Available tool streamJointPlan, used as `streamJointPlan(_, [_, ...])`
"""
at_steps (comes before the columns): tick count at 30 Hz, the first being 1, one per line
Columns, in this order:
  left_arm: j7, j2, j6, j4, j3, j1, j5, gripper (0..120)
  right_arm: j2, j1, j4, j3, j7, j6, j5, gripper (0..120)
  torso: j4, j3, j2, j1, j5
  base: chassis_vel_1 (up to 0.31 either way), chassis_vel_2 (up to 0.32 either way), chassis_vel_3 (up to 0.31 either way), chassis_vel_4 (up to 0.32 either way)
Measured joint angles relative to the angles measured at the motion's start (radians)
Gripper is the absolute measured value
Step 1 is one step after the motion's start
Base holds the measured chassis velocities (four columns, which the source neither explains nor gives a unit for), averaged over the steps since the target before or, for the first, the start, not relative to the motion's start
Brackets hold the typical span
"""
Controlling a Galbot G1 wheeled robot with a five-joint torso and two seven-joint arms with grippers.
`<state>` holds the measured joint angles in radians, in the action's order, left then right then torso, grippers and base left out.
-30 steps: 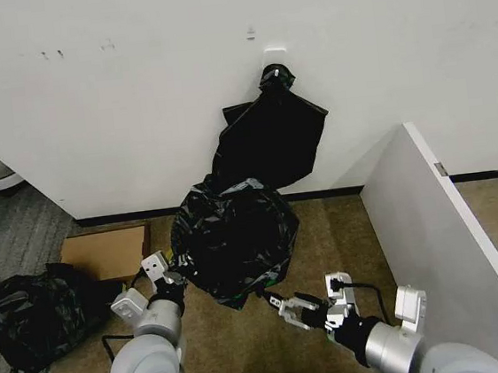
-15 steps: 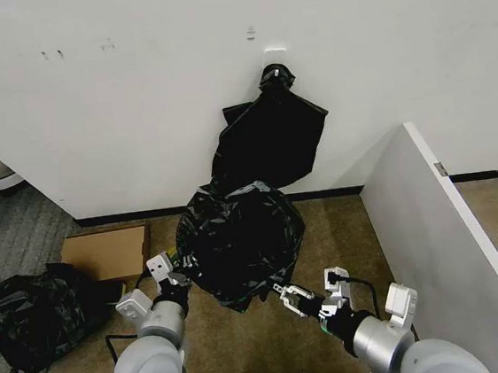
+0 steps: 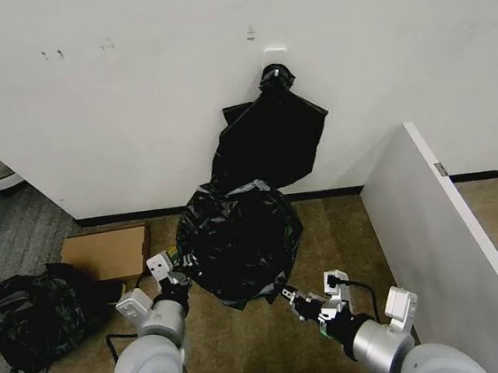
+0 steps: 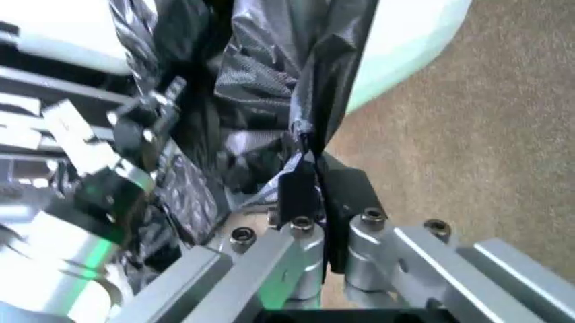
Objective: Place the garbage bag over the trash bin.
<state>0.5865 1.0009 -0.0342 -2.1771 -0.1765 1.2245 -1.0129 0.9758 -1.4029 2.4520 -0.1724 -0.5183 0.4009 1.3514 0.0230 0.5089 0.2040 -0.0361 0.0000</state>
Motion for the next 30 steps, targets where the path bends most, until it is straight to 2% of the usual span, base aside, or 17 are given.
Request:
streamJointPlan(9, [0.021,0.004,-0.005,-0.020,-0.008,-0.003,-0.060,0,-0.002,-0.007,-0.054,0.028,0.016,0.023,-0.104,0,0.0001,0.000,0.000,0.000,0.0000,0.000,0.000,0.000,0.000])
streamJointPlan(15, [0.067,-0.004,-0.040,-0.086,-0.026,0.000,-0.217,0,0.036,0.046,-0.197,0.065,0.047,0.015,-0.204,0,-0.0001,0.000,0.000,0.000,0.0000,0.000,0.000,0.000,0.000])
streamJointPlan(16, [0.067,-0.004,-0.040,-0.086,-0.026,0.000,-0.217,0,0.036,0.046,-0.197,0.065,0.047,0.015,-0.204,0,-0.0001,0.000,0.000,0.000,0.0000,0.000,0.000,0.000,0.000])
streamJointPlan(18, [0.104,-0.002,-0.063,-0.112,-0.030,0.000,-0.295,0,0.051,0.057,-0.245,0.076,0.064,-0.007,-0.254,0,-0.0001,0.000,0.000,0.000,0.0001,0.000,0.000,0.000,0.000])
streamJointPlan(20, [0.114,-0.001,-0.078,-0.121,-0.029,0.002,-0.320,0,0.064,0.067,-0.278,0.085,0.069,-0.026,-0.290,0,0.0001,0.000,0.000,0.000,0.0001,0.000,0.000,0.000,0.000])
streamJointPlan(26, [0.126,-0.004,-0.090,-0.127,-0.028,0.006,-0.347,0,0.072,0.073,-0.310,0.088,0.073,-0.046,-0.358,0,-0.0001,0.000,0.000,0.000,0.0002,0.000,0.000,0.000,0.000])
streamJointPlan(30, [0.118,-0.008,-0.091,-0.110,-0.025,0.008,-0.309,0,0.039,0.036,-0.277,0.070,0.087,-0.049,-0.412,0,0.0002,0.000,0.000,0.000,0.0001,0.000,0.000,0.000,0.000])
